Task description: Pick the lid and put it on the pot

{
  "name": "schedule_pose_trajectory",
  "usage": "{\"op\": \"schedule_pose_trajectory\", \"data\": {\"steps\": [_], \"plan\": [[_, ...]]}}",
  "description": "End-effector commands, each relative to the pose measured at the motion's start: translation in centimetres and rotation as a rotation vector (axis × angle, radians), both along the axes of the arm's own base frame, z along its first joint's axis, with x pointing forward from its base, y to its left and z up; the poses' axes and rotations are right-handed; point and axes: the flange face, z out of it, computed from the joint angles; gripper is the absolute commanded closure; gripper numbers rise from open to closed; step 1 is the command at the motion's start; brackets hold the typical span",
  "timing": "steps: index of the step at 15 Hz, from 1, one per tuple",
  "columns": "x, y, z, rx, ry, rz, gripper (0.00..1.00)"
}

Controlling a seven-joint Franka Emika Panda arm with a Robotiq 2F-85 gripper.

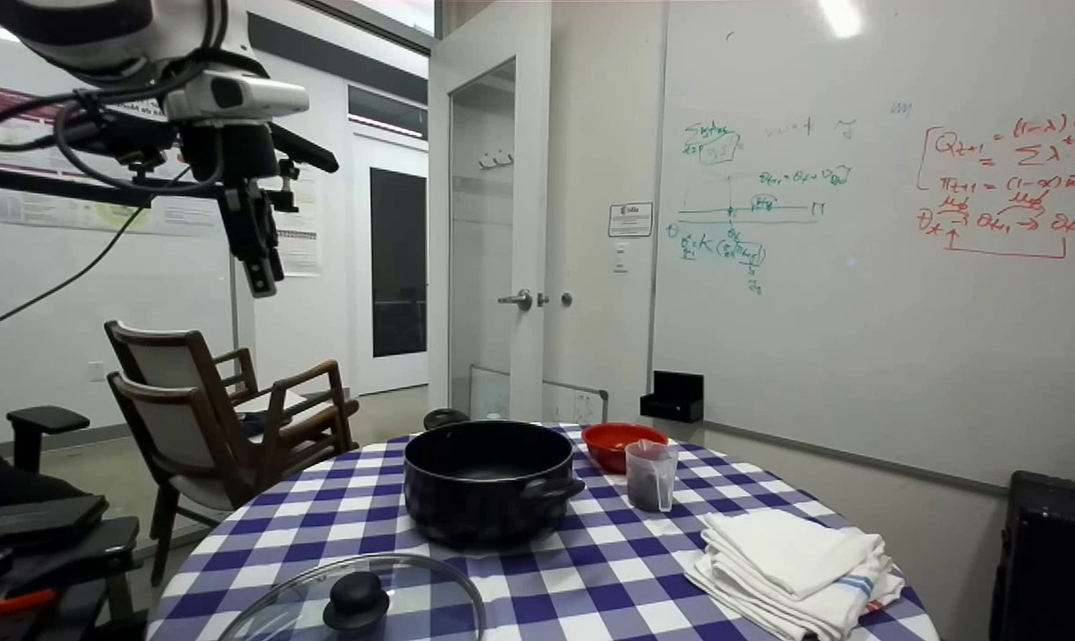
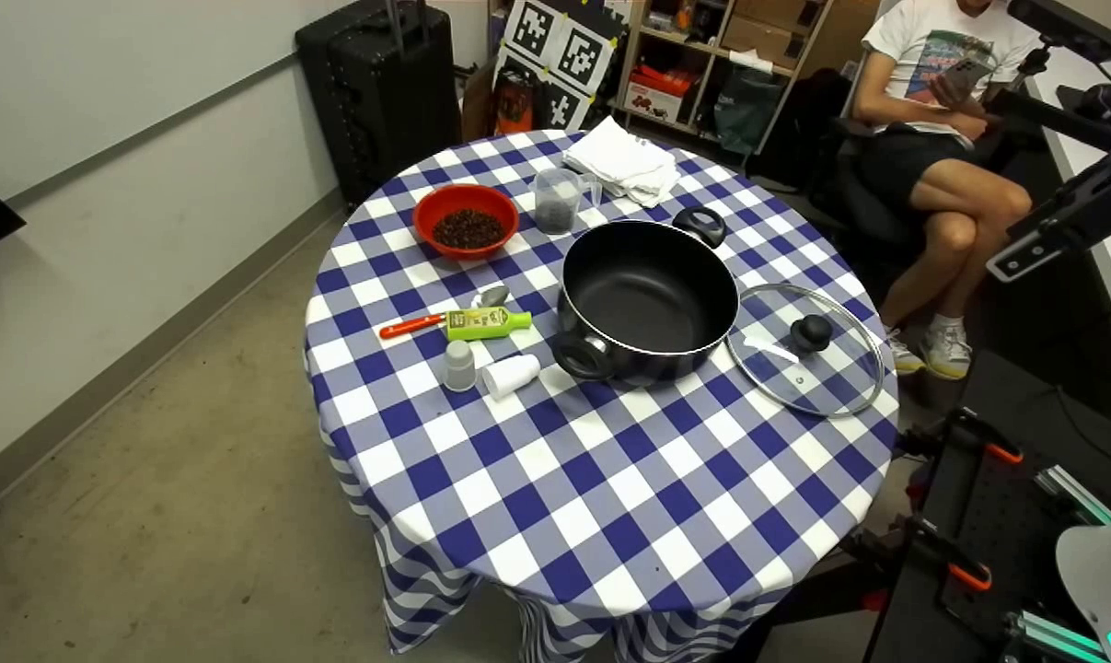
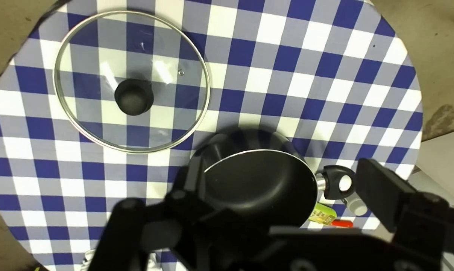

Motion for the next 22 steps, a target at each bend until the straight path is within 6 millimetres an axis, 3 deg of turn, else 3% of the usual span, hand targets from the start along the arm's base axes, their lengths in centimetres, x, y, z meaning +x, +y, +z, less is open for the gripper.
{"op": "schedule_pose_trajectory", "data": {"steps": [1,7,11,13,17,22], "plan": [[2.1,-2.0,-3.8,0.028,0.055,-0.028,0.0],[5.4,-5.8,-11.8,0.002,0.102,-0.155,0.0],[7.6,-6.7,-18.1,-0.036,0.17,-0.19,0.0],[8.5,-7.2,-20.2,-0.046,0.194,-0.196,0.0],[9.6,-8.7,-22.9,-0.097,0.249,-0.24,0.0],[10.4,-10.5,-24.0,-0.121,0.269,-0.292,0.0]]}}
